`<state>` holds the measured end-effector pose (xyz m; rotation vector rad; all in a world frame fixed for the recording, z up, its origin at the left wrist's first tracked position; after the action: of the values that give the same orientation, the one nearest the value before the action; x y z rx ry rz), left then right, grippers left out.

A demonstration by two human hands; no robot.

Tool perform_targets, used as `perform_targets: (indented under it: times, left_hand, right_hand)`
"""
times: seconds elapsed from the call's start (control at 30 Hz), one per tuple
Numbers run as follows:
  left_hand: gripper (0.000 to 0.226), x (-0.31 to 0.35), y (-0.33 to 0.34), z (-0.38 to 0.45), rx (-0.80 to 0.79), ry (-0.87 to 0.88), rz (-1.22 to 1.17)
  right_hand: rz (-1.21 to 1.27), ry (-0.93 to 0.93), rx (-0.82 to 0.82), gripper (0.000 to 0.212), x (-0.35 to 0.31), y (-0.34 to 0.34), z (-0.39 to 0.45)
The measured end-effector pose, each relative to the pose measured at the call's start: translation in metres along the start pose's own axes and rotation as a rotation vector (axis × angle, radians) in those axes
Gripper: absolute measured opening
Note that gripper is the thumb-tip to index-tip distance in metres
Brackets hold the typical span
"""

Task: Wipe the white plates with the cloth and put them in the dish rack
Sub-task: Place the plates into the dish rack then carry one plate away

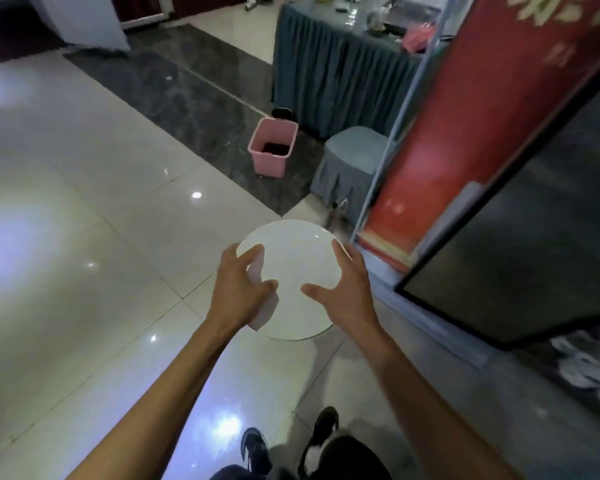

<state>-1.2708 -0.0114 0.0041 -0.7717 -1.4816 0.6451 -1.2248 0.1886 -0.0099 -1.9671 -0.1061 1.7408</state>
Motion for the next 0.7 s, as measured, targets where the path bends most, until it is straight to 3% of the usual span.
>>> perform_targets:
  times: [0.3, 0.7]
  left_hand:
    - [0.067, 0.152, 0.102, 0.052, -0.154, 0.235, 0.109]
    - [0.073, 0.368, 0.244, 0.055, -0.349, 0.585, 0.104]
  right_hand:
    - [0.014, 0.095, 0.277, 0.097, 0.061, -0.140, 0.039]
    - [0.078, 0.156, 0.662, 0.092, 0.129, -0.356, 0.033]
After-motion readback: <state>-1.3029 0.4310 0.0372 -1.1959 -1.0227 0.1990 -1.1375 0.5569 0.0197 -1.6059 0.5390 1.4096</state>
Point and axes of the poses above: each hand's wrist, its own z-axis towards the middle knuckle, its own y-axis out of the palm, x = y × z, the point moved 3 cm from there along z, towards the middle knuckle, and after that the axes turned 11 degrees about z, right-handed, at the moved point
